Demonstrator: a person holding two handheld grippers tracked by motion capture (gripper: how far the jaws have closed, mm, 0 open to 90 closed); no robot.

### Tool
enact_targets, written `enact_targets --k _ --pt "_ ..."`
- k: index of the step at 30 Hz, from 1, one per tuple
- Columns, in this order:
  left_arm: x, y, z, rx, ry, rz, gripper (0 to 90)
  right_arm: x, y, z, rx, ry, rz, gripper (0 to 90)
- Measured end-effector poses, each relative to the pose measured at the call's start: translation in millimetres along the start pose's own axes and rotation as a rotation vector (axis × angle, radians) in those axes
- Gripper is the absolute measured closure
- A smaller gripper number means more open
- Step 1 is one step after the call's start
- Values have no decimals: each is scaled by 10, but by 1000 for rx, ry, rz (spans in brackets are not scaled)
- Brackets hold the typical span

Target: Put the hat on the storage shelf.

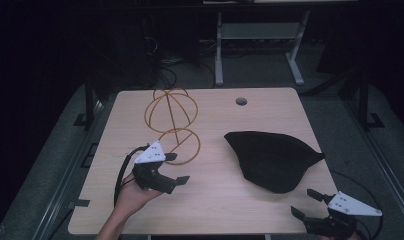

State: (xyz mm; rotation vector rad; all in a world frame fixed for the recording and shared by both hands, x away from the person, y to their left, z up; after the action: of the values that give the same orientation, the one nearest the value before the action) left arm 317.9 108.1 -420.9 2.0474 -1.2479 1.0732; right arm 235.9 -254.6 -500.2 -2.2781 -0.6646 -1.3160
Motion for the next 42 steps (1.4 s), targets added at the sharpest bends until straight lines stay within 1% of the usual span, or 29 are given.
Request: enact_targets --k 2,5,6,7,9,10,11,12,15,18,19,22,23,24,25,29,30,32,35,39,41,42 --pt "107 39 83 -16 -6 25 148 -1 4 -8 2 1 1 164" --pt "173 68 147 -27 -13 38 149 -7 6 -18 2 0 6 164" --pt "207 84 181 -32 -14 44 149 -8 11 -21 4 4 7 165" --pt "273 115 248 -48 -19 53 148 -8 10 -24 5 4 8 165" --pt "339 140 320 -60 -21 64 148 -7 12 -27 5 5 5 164" --pt "339 140 320 -60 -21 64 148 -6 13 -31 4 5 7 165" --pt "403 156 387 -74 -21 72 148 -3 16 -32 6 9 5 165" --pt "403 156 387 -74 -21 72 148 -3 16 -32 6 9 5 165" --pt "497 167 487 -90 -26 77 148 -10 15 -35 8 7 10 165" --pt "602 178 581 -106 -30 91 149 -4 14 -35 10 10 5 165" --pt "683 186 645 -113 -22 96 149 -1 13 -36 13 13 7 165" --pt "792 186 740 -122 -29 108 149 -8 8 -34 18 8 13 165" --pt "792 186 740 -122 -29 108 149 -7 6 -34 19 8 12 165" --pt "867 185 799 -129 -27 119 149 -5 7 -33 19 9 9 165" --pt "867 185 799 -129 -27 119 149 -2 9 -33 19 11 5 165" --pt "1001 178 915 -141 -32 127 149 -6 6 -37 21 10 14 165" --pt "1061 169 972 -145 -38 133 149 -2 7 -36 24 13 15 165" --pt "1082 164 992 -144 -39 136 149 0 7 -35 25 14 11 165" --pt "1168 147 1086 -148 -45 140 149 2 8 -36 25 14 9 165" --pt "1273 103 1194 -150 -46 132 149 1 7 -36 28 15 13 165" --pt "1302 75 1264 -148 -64 139 149 4 6 -36 27 16 9 165" --pt "1310 66 1306 -149 -73 136 149 6 6 -38 26 18 11 165"
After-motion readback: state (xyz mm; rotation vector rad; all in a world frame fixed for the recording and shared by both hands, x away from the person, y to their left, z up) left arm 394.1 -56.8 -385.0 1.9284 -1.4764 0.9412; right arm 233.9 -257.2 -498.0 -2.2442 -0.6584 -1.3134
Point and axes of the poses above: each handheld gripper's, and its own axes: z roughly forward along the jaws, x roughly out of its top, y roughly to its right, the point moved 9 cm from there along z, roughly forward along the jaws, and after that the axes turned 2 degrees about z, right-handed, at the moved point
